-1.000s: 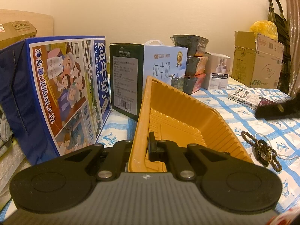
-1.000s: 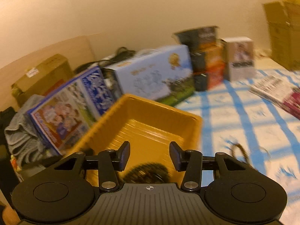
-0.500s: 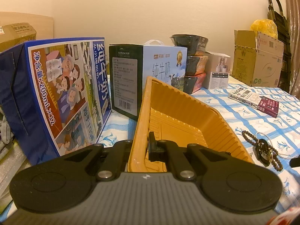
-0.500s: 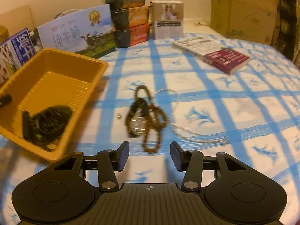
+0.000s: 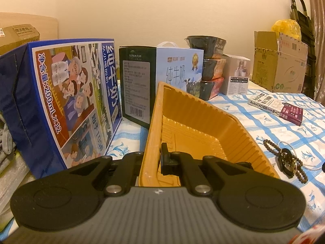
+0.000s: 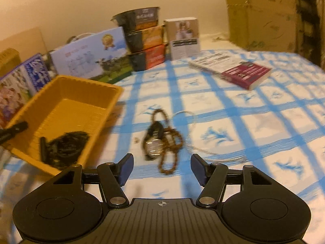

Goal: Organize jewelry
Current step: 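Grasp the small gold earring beside the watch with the right tool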

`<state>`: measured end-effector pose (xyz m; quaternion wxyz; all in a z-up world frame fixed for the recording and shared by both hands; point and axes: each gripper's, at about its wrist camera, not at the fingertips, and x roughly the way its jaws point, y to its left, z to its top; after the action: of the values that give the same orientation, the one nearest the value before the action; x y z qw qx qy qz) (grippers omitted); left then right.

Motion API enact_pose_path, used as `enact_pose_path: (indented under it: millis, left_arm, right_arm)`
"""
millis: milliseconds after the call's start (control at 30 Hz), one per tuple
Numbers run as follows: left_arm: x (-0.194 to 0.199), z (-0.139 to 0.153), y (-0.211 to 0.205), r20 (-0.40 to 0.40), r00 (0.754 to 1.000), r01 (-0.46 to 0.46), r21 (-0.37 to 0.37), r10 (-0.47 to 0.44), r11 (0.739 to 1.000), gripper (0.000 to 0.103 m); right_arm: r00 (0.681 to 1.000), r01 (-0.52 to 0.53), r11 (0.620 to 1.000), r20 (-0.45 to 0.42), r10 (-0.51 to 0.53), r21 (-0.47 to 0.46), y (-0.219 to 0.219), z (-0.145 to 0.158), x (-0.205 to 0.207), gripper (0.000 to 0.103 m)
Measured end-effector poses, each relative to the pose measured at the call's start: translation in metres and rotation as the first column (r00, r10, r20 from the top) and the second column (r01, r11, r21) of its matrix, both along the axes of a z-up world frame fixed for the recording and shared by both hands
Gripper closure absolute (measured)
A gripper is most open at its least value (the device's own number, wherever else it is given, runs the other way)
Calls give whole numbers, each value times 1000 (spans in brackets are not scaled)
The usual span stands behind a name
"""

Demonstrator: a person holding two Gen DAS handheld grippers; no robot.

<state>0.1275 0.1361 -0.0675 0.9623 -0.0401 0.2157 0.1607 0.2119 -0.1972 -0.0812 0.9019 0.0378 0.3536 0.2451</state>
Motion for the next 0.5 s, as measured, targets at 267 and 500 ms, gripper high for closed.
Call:
enact_pose_path:
  millis: [267,500]
  left_arm:
    - [1,-1,1,1,1000,-1,1,1,1000,99]
    - [0,-1,1,5,1000,-2,-4,2,1000,99]
  right_arm:
    - [996,-87,996,31,88,-35,42,-7,10,68]
    - [997,-79,996,2,79,-35,77,-24,41,84]
